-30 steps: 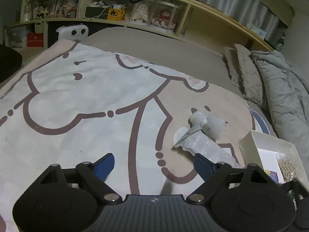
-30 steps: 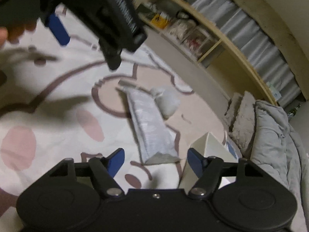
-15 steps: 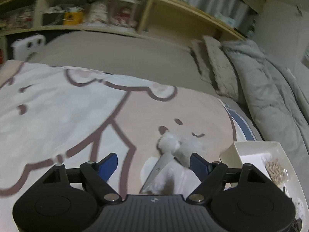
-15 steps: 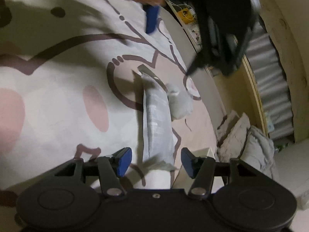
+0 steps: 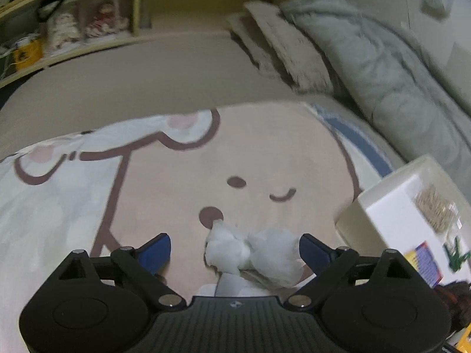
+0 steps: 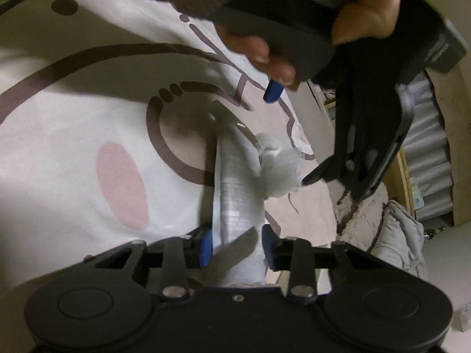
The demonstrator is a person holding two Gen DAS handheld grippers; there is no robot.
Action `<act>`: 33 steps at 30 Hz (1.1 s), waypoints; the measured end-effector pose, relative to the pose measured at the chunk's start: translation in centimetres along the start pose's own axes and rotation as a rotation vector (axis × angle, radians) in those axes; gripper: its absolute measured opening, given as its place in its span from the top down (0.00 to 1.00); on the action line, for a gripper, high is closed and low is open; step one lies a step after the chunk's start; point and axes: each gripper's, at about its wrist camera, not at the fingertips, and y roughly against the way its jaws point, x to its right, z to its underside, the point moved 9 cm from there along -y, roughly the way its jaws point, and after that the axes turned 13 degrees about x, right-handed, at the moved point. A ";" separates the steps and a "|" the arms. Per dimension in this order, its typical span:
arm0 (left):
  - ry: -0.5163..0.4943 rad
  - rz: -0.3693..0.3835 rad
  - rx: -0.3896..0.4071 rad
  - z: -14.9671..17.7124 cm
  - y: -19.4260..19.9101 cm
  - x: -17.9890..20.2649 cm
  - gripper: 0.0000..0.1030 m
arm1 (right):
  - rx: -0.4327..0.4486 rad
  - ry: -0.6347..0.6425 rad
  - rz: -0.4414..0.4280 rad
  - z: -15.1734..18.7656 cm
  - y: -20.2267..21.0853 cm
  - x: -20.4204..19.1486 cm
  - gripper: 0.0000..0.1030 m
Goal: Organize objects
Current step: 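Grasp the white cloth ball with the left tool while the right tool grasps the grey pouch, then lift the cloth ball and grey pouch off the sheet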
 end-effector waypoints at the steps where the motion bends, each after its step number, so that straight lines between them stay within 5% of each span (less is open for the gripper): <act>1: -0.004 0.008 -0.019 0.3 -0.4 0.1 0.11 | 0.002 0.005 -0.004 0.0 0.0 -0.1 0.76; 4: -0.007 -0.006 -0.057 0.8 -1.3 0.1 0.21 | 0.009 0.021 -0.009 -0.1 0.1 -0.3 0.80; 6: 0.007 0.016 -0.049 0.7 -1.4 0.4 0.35 | 0.015 0.026 -0.006 -0.1 0.2 -0.3 0.84; 15: 0.025 -0.047 -0.001 -0.2 1.1 0.6 0.60 | 0.053 -0.020 -0.040 -0.2 1.6 0.3 0.87; 17: 0.036 -0.056 0.011 -0.2 2.0 0.6 0.73 | 0.057 -0.049 -0.051 -0.2 1.9 0.7 0.87; 33: 0.159 -0.154 0.110 -0.2 10.3 -0.2 0.78 | 0.065 -0.309 -0.104 1.2 6.0 4.2 0.88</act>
